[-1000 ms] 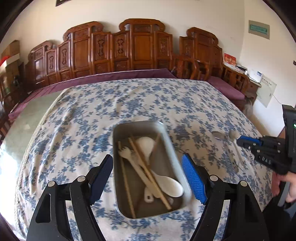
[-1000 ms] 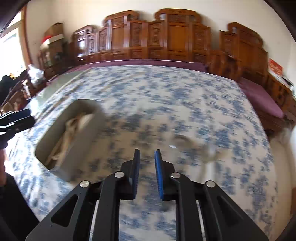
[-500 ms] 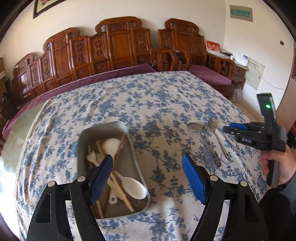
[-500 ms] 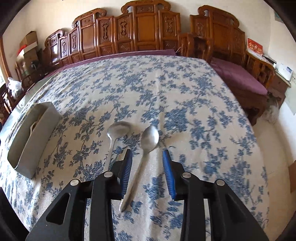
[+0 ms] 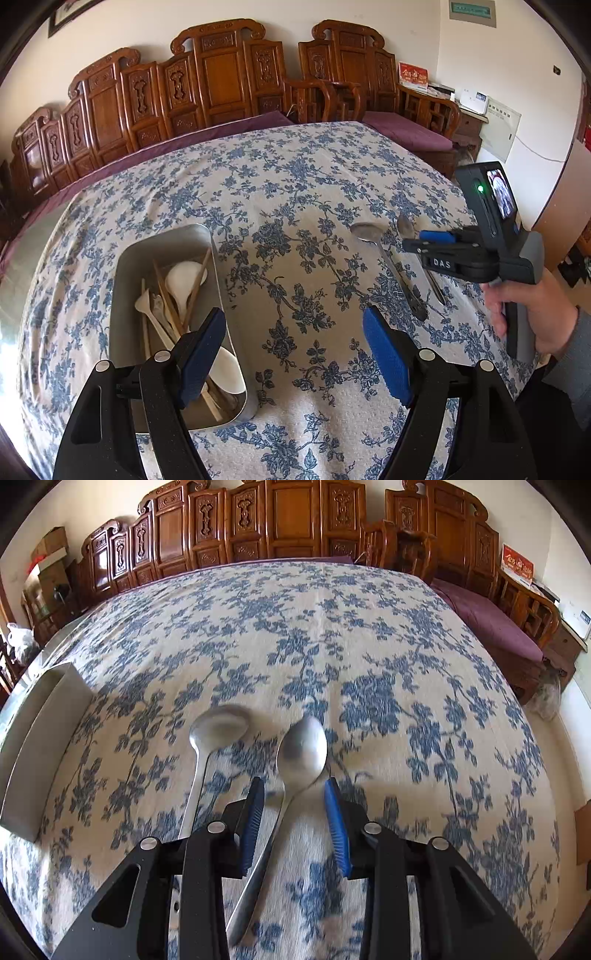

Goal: Organize utensils
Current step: 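Reach the open right tool toward the two metal spoons, then grasp a metal spoon with the right tool while the left tool grasps the other spoon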

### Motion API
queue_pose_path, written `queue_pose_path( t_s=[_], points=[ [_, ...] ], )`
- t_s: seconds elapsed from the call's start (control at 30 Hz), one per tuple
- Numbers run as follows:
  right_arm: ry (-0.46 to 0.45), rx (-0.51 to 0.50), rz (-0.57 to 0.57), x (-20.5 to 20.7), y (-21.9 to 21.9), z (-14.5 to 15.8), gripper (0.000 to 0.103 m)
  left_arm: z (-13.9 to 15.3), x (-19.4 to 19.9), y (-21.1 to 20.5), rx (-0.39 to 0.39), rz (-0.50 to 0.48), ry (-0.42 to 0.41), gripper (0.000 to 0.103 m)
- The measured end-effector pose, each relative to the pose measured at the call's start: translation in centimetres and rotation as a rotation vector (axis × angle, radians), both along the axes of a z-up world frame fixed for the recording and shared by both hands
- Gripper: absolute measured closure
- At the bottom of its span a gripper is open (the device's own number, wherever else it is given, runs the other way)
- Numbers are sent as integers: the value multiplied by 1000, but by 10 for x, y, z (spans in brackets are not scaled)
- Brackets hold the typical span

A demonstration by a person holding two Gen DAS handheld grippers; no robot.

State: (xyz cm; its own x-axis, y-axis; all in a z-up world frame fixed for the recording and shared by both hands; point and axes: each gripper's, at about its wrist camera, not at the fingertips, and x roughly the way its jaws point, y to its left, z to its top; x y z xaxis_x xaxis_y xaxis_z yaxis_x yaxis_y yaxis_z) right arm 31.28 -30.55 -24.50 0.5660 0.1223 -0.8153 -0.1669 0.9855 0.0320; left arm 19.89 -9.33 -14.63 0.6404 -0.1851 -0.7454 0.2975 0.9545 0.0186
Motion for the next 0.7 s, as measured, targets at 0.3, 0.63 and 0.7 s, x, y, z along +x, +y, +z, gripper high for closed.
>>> queue_pose_path(
  t_s=[0.3, 0.63, 0.7],
  points=[
    [-18, -18, 20, 16, 1, -1, 71, -13, 13, -10, 7, 9, 28, 30],
    [-67, 25, -15, -9, -38, 17, 72, -35, 40, -53, 14, -30, 60, 30],
    [-77, 40, -27, -12, -47, 20, 72, -38, 45, -64, 13, -44, 69, 30]
  ],
)
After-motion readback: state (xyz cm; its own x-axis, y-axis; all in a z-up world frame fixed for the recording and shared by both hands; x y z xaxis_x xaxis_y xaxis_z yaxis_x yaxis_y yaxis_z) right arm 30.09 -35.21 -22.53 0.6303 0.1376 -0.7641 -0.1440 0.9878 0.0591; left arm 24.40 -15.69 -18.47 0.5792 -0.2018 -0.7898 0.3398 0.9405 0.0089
